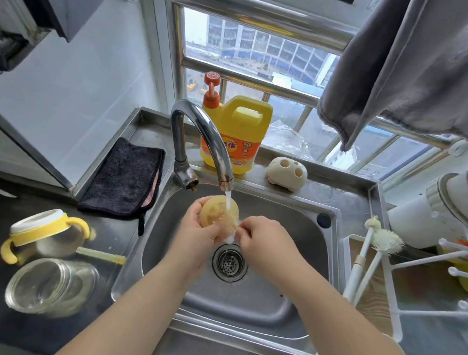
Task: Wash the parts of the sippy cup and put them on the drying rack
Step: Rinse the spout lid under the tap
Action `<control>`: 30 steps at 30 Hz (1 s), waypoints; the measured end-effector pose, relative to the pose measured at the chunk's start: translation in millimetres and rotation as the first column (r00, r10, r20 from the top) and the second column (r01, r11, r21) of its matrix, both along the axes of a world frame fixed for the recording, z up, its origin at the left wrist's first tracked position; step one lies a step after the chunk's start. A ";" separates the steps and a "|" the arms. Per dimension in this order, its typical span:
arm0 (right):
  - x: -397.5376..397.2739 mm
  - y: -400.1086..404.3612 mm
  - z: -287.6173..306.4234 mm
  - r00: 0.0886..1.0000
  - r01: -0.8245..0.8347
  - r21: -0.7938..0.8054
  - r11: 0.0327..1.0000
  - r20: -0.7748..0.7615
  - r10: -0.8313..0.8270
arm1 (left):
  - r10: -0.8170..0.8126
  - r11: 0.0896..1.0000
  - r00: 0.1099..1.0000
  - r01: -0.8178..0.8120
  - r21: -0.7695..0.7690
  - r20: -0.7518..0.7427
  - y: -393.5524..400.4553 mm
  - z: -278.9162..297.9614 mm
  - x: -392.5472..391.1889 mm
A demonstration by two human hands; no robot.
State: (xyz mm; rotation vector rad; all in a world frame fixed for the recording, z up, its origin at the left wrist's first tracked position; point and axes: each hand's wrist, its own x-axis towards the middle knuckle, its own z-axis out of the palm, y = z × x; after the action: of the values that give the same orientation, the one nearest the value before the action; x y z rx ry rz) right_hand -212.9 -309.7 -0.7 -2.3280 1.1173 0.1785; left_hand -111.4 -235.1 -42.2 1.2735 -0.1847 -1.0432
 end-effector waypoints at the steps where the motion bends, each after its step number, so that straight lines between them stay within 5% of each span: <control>1: 1.5 -0.5 1.8 1.000 0.024 0.084 0.996 0.017 -0.025 | 0.004 1.000 0.999 -0.004 -0.005 0.034 0.9 0.9 -1.4; 6: 8.0 -2.0 7.5 0.974 0.187 0.446 0.875 0.029 -0.223 | 0.039 0.999 0.991 -0.036 -0.025 0.128 7.8 4.7 -6.5; 11: 22.1 -1.1 -12.1 0.787 0.426 0.747 0.510 -0.028 -0.616 | 0.052 0.999 0.971 -0.052 -0.008 0.234 8.9 -0.4 -13.2; 20: 38.0 4.3 -29.5 0.746 0.497 0.682 0.537 -0.019 -0.666 | 0.036 0.999 0.973 -0.037 0.001 0.228 3.6 -3.7 -6.4; 25: 38.3 11.9 -29.6 0.886 0.347 0.563 0.750 0.064 -0.459 | 0.072 0.994 0.963 -0.089 0.056 0.259 0.4 -17.6 11.3; 30: 42.9 1.3 -34.3 0.872 0.392 0.497 0.774 0.068 -0.485 | 0.014 0.995 0.972 -0.036 0.090 0.237 -4.9 -20.6 14.4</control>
State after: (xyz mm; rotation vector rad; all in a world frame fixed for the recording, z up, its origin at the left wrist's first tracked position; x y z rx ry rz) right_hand -170.0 -308.4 -35.0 -1.5681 1.3167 0.0358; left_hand -97.0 -239.9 -62.7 1.4817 -0.3028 -0.8856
